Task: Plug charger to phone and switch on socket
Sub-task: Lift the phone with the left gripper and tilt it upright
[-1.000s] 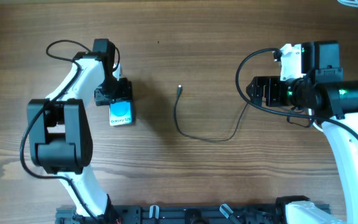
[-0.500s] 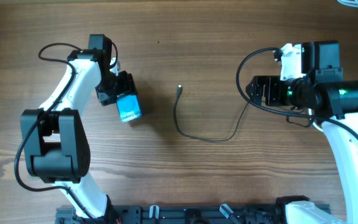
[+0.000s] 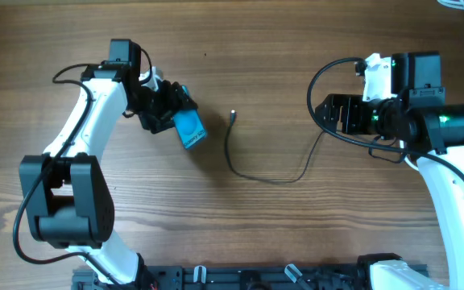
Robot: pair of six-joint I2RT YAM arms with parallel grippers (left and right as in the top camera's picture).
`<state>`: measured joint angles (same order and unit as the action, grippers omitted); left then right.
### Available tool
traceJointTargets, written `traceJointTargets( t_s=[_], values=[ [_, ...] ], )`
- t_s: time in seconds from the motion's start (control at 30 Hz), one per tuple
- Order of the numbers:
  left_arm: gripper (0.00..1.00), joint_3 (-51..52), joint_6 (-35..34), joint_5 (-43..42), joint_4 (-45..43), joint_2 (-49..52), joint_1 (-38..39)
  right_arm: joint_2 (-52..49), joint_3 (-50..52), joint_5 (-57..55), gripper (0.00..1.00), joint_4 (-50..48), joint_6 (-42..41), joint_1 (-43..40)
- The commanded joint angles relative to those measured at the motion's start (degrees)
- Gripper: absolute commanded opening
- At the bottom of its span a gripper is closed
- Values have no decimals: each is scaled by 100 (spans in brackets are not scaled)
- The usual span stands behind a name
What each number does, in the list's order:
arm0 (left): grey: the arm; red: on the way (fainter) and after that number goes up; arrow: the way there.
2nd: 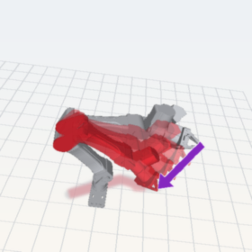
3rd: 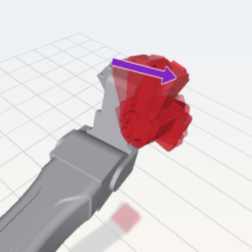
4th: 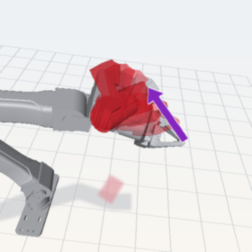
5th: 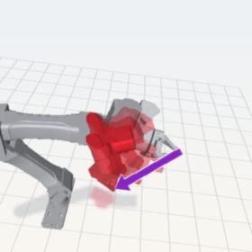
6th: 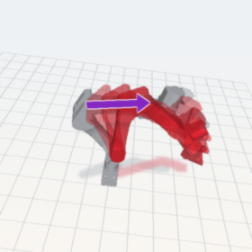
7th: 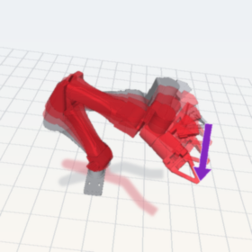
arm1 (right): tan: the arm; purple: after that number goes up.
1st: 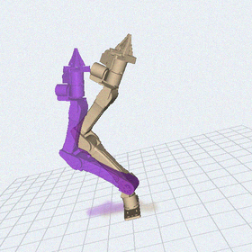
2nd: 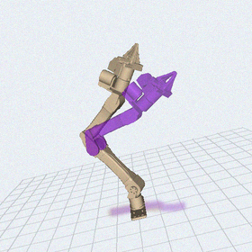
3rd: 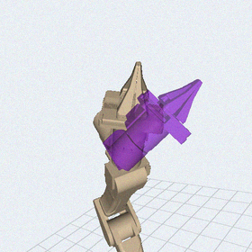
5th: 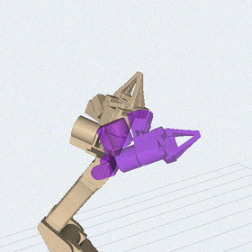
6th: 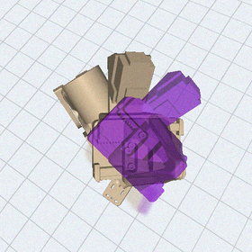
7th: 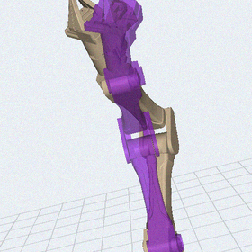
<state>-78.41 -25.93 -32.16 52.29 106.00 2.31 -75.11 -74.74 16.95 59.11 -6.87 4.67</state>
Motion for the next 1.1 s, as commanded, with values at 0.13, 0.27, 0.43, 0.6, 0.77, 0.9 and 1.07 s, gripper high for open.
traceJointTargets(
  t_s=[0.13, 0.27, 0.43, 0.6, 0.77, 0.9, 1.07],
  values=[
    [70, -149, -662, -2494, -520, -186, 15, -72, -90, 116, 100, 46, -83, -17],
    [72, -149, -1239, -3156, -684, -186, 15, -72, -90, 116, 100, 52, -83, -17],
    [72, -149, -2006, -3773, -691, -186, 15, -72, -90, 116, 100, 57, -83, -17],
    [71, -149, -2608, -4203, -691, -186, -20, -72, -90, 116, 100, 76, -83, -17],
    [70, -149, -3071, -4426, -688, -186, -109, -72, -90, 114, 100, 105, -81, -17],
    [69, -149, -3353, -4645, -686, -186, -131, -72, -90, 116, 100, 109, -83, -17],
    [68, -149, -3403, -4841, -686, -186, -131, -72, -90, 116, 100, 118, -83, -17]
  ],
)
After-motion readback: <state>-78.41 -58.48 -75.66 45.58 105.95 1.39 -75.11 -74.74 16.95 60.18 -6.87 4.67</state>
